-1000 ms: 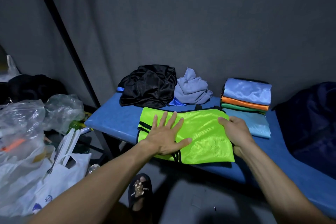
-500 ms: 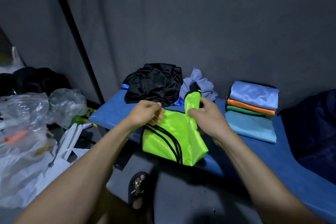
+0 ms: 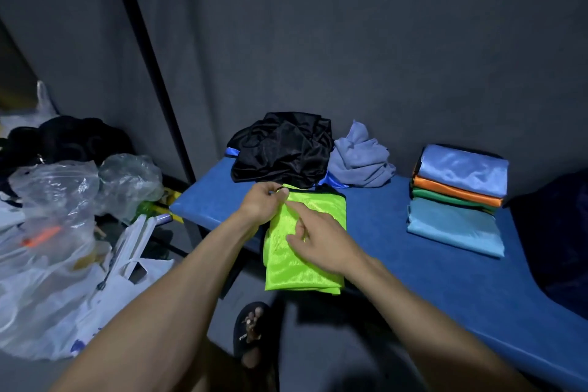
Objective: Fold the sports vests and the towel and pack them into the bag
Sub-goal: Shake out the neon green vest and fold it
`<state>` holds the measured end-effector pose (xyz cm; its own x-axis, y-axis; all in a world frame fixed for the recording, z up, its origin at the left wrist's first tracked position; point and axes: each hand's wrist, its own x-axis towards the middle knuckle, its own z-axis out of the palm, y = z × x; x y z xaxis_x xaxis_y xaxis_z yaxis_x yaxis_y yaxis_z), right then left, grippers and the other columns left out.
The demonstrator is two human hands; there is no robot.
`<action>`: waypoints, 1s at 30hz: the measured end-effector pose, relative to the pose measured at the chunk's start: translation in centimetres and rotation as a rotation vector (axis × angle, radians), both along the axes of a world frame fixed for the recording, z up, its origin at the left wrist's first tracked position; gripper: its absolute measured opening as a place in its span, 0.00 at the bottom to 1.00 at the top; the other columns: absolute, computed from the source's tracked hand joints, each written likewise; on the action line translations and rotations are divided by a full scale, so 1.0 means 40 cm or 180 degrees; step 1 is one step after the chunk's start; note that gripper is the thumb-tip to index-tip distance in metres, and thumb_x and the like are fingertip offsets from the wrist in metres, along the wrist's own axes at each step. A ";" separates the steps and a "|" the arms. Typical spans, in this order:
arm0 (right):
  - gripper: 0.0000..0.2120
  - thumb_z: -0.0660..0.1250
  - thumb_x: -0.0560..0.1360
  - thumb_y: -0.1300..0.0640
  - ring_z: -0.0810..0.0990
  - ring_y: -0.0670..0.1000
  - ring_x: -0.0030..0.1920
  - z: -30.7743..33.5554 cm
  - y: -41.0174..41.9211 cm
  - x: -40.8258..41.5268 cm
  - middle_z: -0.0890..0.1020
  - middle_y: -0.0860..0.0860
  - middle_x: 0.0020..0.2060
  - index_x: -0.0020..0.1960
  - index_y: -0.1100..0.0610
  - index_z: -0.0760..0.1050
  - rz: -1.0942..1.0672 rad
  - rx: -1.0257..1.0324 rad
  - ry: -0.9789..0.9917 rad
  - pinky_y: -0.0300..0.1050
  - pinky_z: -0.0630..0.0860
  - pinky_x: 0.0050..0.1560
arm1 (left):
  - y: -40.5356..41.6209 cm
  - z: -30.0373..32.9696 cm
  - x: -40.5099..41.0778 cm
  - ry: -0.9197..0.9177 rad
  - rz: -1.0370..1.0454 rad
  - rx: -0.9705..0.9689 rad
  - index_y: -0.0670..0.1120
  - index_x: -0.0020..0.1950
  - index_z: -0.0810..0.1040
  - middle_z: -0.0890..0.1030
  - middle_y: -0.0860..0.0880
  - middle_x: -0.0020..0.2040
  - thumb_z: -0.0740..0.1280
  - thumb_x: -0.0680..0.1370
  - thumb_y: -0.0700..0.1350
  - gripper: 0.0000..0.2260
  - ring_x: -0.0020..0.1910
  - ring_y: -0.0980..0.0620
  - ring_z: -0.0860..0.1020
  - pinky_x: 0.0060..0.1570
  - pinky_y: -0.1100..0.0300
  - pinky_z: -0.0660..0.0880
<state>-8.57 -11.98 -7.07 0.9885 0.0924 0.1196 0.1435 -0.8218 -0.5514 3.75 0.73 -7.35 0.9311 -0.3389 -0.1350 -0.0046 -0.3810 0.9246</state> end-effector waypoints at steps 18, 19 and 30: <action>0.18 0.71 0.68 0.49 0.74 0.54 0.51 -0.105 -0.062 -0.172 0.73 0.49 0.50 0.55 0.53 0.75 0.0217 -0.1392 -0.1294 0.50 0.75 0.44 | 0.013 -0.012 0.035 -0.1683 -0.0199 0.0940 0.46 0.55 0.78 0.80 0.49 0.39 0.62 0.85 0.43 0.05 0.35 0.52 0.75 0.31 0.63 0.66; 0.17 0.72 0.68 0.50 0.73 0.54 0.49 -0.106 -0.065 -0.172 0.73 0.49 0.49 0.55 0.54 0.75 0.0229 -0.1391 -0.1298 0.50 0.74 0.43 | 0.013 -0.015 0.039 -0.1712 -0.0212 0.0986 0.46 0.54 0.78 0.81 0.47 0.41 0.61 0.85 0.44 0.06 0.37 0.50 0.76 0.33 0.60 0.67; 0.19 0.75 0.72 0.54 0.72 0.52 0.48 -0.119 -0.097 -0.172 0.73 0.50 0.49 0.60 0.56 0.75 0.0440 -0.0718 -0.1063 0.47 0.74 0.44 | -0.027 -0.013 0.067 -0.1408 -0.0195 0.1162 0.43 0.44 0.67 0.68 0.50 0.37 0.52 0.87 0.48 0.15 0.37 0.52 0.67 0.37 0.54 0.60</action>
